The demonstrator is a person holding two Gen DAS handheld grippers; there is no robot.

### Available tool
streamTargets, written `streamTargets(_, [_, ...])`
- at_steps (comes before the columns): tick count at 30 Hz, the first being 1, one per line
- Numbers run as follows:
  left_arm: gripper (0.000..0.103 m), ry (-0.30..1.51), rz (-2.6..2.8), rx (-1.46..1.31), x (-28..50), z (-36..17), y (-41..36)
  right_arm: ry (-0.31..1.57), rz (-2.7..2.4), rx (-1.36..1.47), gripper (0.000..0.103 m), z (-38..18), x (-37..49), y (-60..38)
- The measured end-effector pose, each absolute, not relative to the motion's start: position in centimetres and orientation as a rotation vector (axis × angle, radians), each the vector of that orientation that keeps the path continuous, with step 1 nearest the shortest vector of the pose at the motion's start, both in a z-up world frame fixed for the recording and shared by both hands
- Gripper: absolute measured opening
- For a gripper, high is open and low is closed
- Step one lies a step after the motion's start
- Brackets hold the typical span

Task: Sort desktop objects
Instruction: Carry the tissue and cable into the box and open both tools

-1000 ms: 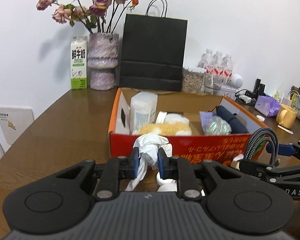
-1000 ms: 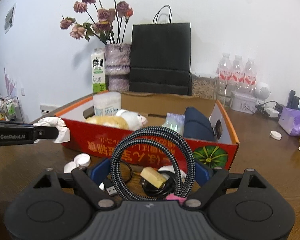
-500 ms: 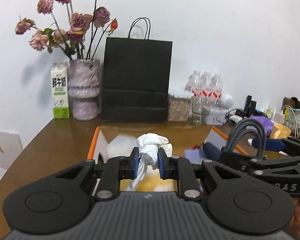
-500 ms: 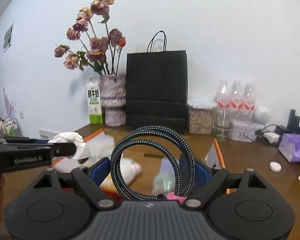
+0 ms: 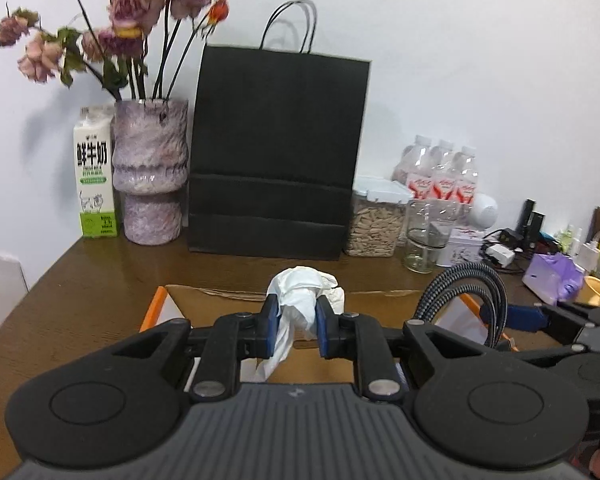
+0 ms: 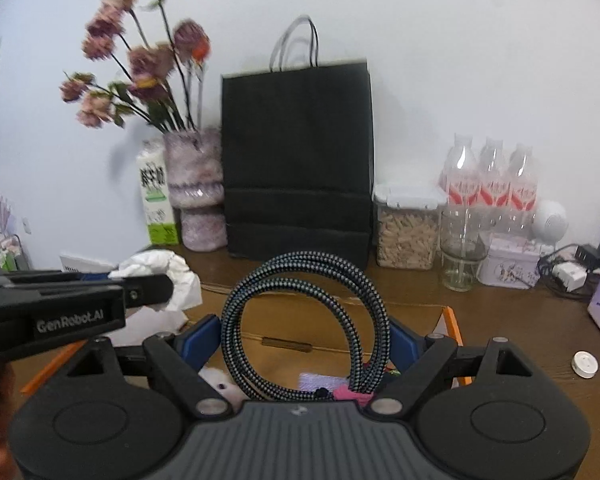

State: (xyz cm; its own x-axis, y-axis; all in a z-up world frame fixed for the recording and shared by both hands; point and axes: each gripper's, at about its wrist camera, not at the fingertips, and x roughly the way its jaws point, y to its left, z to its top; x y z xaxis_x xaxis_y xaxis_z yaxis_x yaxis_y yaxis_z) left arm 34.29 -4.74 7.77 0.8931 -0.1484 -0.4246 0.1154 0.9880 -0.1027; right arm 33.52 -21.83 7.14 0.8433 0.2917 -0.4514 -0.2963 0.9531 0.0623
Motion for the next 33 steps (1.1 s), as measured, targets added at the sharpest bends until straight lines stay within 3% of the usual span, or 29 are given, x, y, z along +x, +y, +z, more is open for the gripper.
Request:
streamTargets(15, [0.022, 0.507, -0.092, 0.011, 36.5, 5.3, -5.8, 0.545, 0.297, -0.026, 0.086, 5.1, 36.3, -21.7])
streamTargets(16, [0.026, 0.504, -0.089, 0.017, 36.3, 5.4, -5.8, 0.547, 0.299, -0.023, 0.085, 5.1, 36.2, -21.8])
streamTargets(19, [0.054, 0.477, -0.049, 0.049, 35.8, 5.9, -5.9, 0.555, 0.302, -0.020, 0.091, 5.2, 36.1, -22.1])
streamTargets(21, [0.092, 0.451, 0.009, 0.067, 35.6, 6.4, -5.9, 0.551, 0.289, -0.015, 0.098, 5.5, 36.1, -22.3])
streamTargets(22, [0.101, 0.432, 0.038, 0.071, 35.4, 6.7, -5.8, 0.544, 0.283, -0.010, 0.103, 5.7, 36.0, -22.6])
streamTargets(33, [0.103, 0.409, 0.032, 0.054, 34.8, 7.6, -5.6, 0.504, 0.287, 0.016, 0.103, 7.4, 35.0, -23.3])
